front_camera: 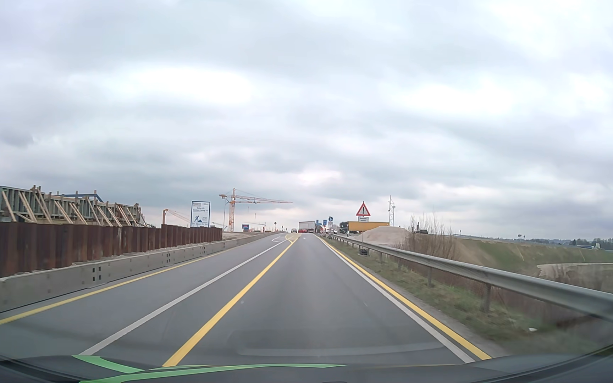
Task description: Follow the waypoints while adhering to traffic rules and regulations
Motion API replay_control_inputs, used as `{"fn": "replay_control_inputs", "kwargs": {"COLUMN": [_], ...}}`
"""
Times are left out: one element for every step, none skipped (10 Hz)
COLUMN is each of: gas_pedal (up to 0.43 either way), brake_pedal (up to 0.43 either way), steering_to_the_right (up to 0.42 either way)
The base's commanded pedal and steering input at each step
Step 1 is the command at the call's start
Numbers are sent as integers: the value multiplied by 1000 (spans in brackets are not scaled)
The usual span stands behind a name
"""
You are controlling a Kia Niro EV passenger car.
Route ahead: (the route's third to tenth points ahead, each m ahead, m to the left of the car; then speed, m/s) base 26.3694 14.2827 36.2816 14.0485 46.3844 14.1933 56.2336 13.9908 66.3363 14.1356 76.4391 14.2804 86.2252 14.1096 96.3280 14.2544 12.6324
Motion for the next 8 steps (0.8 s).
{"fn": "replay_control_inputs", "kwargs": {"gas_pedal": [130, 130, 130, 130, 130, 130, 130, 130], "brake_pedal": [0, 0, 0, 0, 0, 0, 0, 0], "steering_to_the_right": [0, 0, 0, 0, 1, 1, 2, 3]}}
